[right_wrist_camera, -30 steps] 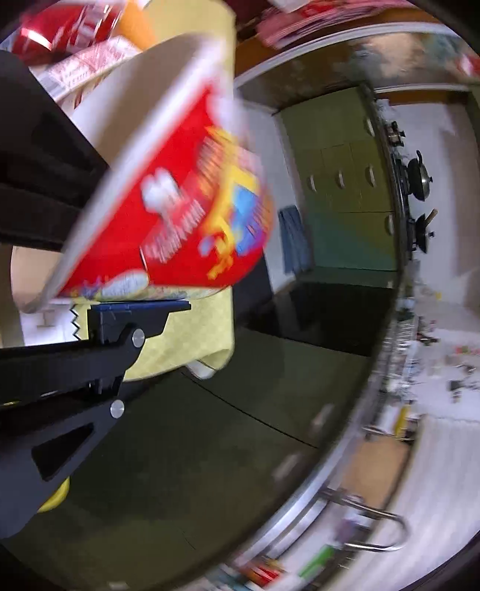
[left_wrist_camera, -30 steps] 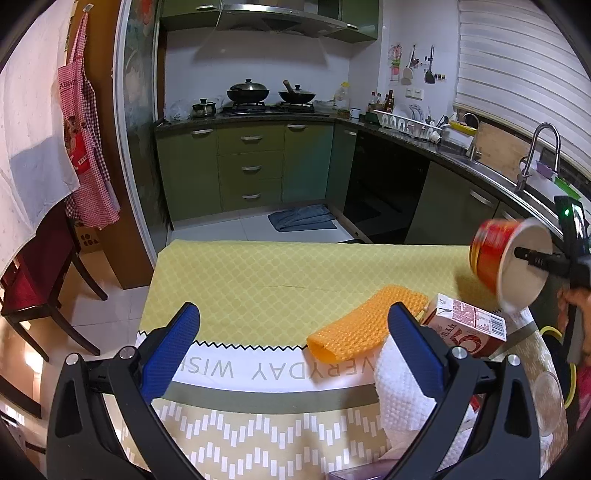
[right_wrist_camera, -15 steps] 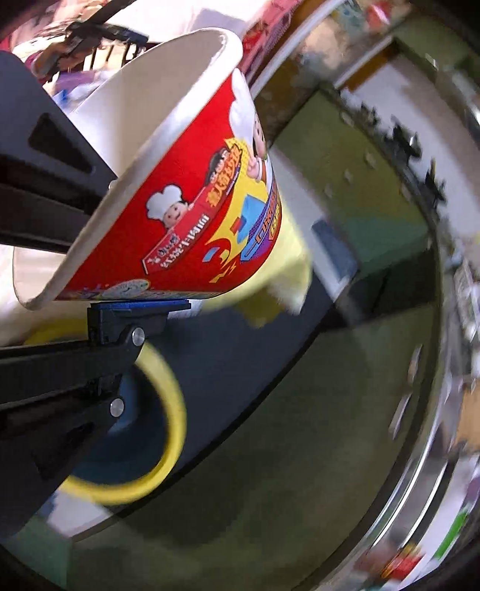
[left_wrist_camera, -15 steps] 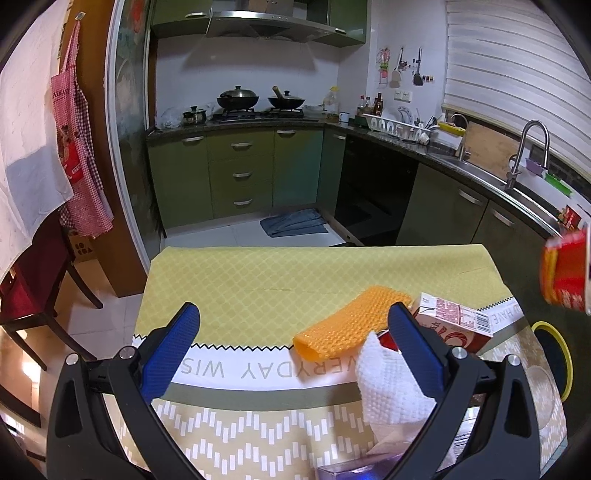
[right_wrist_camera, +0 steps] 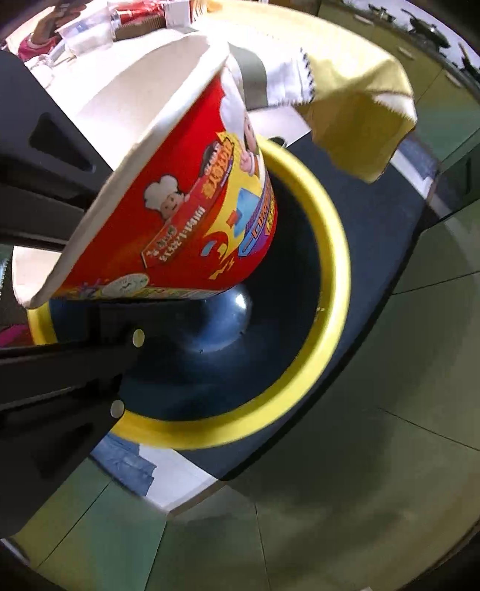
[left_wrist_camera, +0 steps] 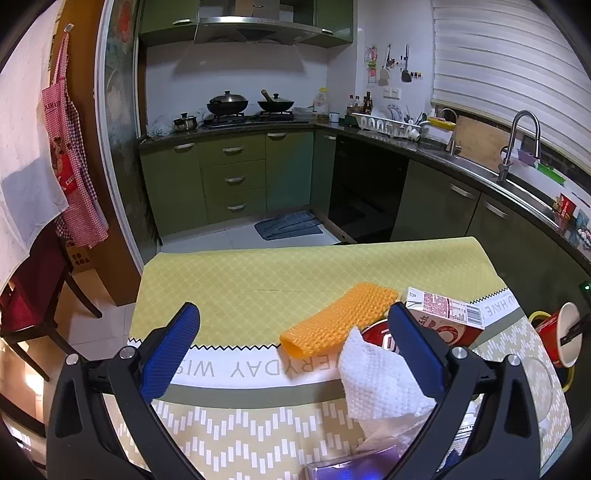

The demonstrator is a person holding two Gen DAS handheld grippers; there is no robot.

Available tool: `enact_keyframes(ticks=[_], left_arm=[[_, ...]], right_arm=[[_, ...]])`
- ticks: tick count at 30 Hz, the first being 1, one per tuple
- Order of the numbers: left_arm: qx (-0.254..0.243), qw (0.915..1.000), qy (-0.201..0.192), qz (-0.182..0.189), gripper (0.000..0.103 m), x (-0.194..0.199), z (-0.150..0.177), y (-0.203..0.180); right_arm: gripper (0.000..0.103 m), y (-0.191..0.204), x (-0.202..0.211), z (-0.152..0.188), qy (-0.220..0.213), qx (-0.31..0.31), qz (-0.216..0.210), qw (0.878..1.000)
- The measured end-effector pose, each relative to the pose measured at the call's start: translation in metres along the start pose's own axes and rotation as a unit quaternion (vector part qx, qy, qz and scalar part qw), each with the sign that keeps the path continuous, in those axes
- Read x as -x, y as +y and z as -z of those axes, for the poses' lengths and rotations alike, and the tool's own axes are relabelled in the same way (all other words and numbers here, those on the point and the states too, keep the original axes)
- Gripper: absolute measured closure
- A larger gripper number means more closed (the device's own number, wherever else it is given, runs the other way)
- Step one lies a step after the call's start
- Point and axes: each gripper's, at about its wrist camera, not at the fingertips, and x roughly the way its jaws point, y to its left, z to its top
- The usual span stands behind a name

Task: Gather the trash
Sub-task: 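Carry the red cup over the yellow-rimmed bin and open the right tool, then grasp the purple cream box with the left tool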

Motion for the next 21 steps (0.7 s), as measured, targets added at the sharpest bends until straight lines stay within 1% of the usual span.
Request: enact_keyframes(ticks=[2,5,8,9,11,13,14,15,16,17,20,21], left_arm=[[-0.001,1.0,0.003,0.0,0.006,-0.002,0.0,0.0],[-0.001,1.0,0.007,0.003,0.006,-0.004,0.001,-0.001],[-0.002,1.0,0.008,0.004,0.006,-0.004,0.002,-0.001],[-0.004,0.9999,0.009,0.005,0.006,-0.004,0.002,-0.003],[-0.006,0.9999,0.01,0.007,0.006,-0.004,0.002,-0.004],[-0.007,0.9998,0.013,0.01,0.006,-0.003,0.002,-0.006],[-0.007,0.9997,0.018,0.013,0.006,-0.003,0.002,-0.008],[-0.007,0.9996,0.024,0.014,0.006,-0.002,0.002,-0.01],[-0.01,0.9992,0.036,0.015,0.006,-0.002,0.003,-0.012],[-0.013,0.9989,0.043,0.014,0.006,0.0,0.004,-0.015],[-0.036,0.9962,0.079,0.0,0.006,0.007,0.014,-0.023],[-0.043,0.9944,0.096,-0.001,0.006,0.011,0.021,-0.026]], right_arm=[[0.094,-0.002,-0.009,-0.008,0.011,-0.002,0.007,1.0],[0.084,-0.005,-0.013,-0.015,0.014,-0.003,0.021,1.0],[0.084,-0.011,-0.01,-0.02,0.007,-0.002,0.033,0.999],[0.082,-0.013,-0.008,-0.017,0.003,-0.001,0.036,0.999],[0.079,-0.017,0.003,-0.01,-0.009,0.003,0.035,0.999],[0.079,-0.016,0.013,-0.003,-0.019,0.009,0.029,0.999],[0.079,-0.013,0.021,0.002,-0.025,0.013,0.022,0.999],[0.075,-0.011,0.028,0.006,-0.03,0.017,0.015,0.999],[0.074,-0.011,0.034,0.011,-0.036,0.023,0.006,0.999],[0.073,0.006,0.04,0.028,-0.04,0.03,0.002,0.999],[0.073,0.011,0.049,0.046,-0.046,0.052,-0.015,0.997],[0.073,0.018,0.045,0.047,-0.047,0.056,-0.02,0.997]])
